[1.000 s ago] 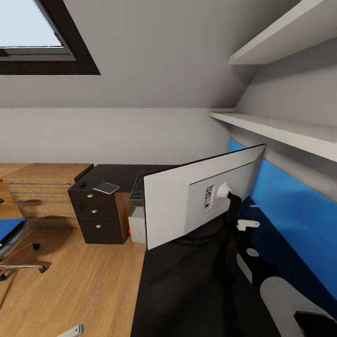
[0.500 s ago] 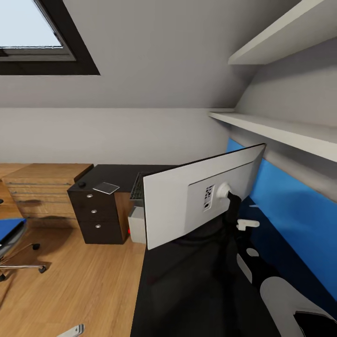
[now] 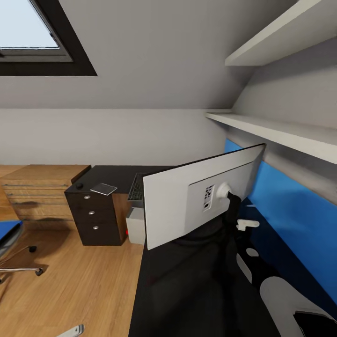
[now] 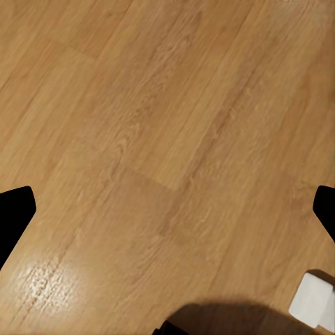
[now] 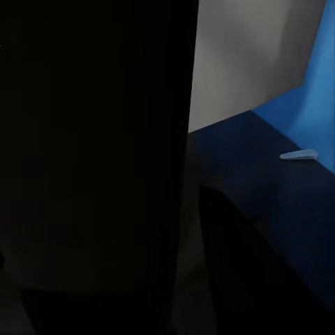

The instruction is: In the bedroom, organize the workspace by keeping the computer under the desk, ensuring the monitor is on the desk, placing the keyboard on the desk next to the monitor, placing the mouse on the desk next to the keyboard, moving the folder from the swivel chair onto the desk next to the mouse, stacking the notebook on top of the folder with the pen on top of the notebook, and positioning the swivel chair next to the desk.

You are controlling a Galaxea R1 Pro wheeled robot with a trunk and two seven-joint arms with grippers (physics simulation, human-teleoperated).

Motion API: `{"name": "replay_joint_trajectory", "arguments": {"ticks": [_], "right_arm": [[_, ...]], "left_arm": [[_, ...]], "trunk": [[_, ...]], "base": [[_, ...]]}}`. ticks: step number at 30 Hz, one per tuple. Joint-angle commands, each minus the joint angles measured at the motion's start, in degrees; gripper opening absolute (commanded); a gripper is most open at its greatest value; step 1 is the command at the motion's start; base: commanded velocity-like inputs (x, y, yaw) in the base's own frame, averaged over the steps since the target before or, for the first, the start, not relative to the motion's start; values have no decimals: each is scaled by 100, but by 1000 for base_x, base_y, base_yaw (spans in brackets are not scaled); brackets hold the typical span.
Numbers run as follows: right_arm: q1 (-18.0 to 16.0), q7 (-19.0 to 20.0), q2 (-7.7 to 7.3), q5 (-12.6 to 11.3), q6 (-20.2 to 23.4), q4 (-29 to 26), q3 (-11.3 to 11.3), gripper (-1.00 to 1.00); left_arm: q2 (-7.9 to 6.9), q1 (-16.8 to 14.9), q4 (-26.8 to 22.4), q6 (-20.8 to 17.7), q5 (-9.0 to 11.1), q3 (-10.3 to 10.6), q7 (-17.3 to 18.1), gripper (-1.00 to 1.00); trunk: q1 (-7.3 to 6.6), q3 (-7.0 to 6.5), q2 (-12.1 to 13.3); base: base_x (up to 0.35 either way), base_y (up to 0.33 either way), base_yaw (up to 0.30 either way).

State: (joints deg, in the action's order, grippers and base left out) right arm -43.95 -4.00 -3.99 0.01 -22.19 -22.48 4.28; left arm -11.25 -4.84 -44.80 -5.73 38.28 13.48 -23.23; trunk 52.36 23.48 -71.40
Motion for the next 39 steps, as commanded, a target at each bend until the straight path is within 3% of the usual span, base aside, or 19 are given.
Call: {"name": "replay_joint_trajectory", "arguments": {"ticks": [1, 5, 6, 16, 23, 34, 39], "right_arm": [[-8, -9, -2, -10, -22, -9, 7, -100], [-8, -5, -5, -6, -22, 6, 4, -100], [-8, -5, -4, -3, -22, 9, 3, 100], [-8, -5, -5, -1, -22, 0, 2, 100], [-8, -5, -5, -1, -22, 4, 2, 100], [-8, -7, 15, -14, 29, -33, -16, 100], [-8, -12, 26, -23, 282, -111, -15, 100]], "left_arm": [[-9, -6, -11, -16, 32, 32, -50, 100], [-9, -3, -11, -16, 32, 32, -50, 100], [-9, -2, -11, -16, 36, 32, -50, 100], [-9, -5, -11, -16, 30, 32, -50, 100], [-9, -4, -11, -16, 30, 32, -50, 100], [-9, -4, -11, -16, 30, 32, -50, 100], [-9, -4, -11, -16, 30, 32, -50, 100]], "trunk": [[0, 5, -5], [0, 5, -5], [0, 5, -5], [0, 5, -5], [0, 5, -5], [0, 5, -5], [0, 5, -5]], "base": [[0, 0, 0], [0, 0, 0], [0, 0, 0], [-1, 0, 0], [-251, 14, 0], [-235, 243, 0], [-174, 298, 0]]}}
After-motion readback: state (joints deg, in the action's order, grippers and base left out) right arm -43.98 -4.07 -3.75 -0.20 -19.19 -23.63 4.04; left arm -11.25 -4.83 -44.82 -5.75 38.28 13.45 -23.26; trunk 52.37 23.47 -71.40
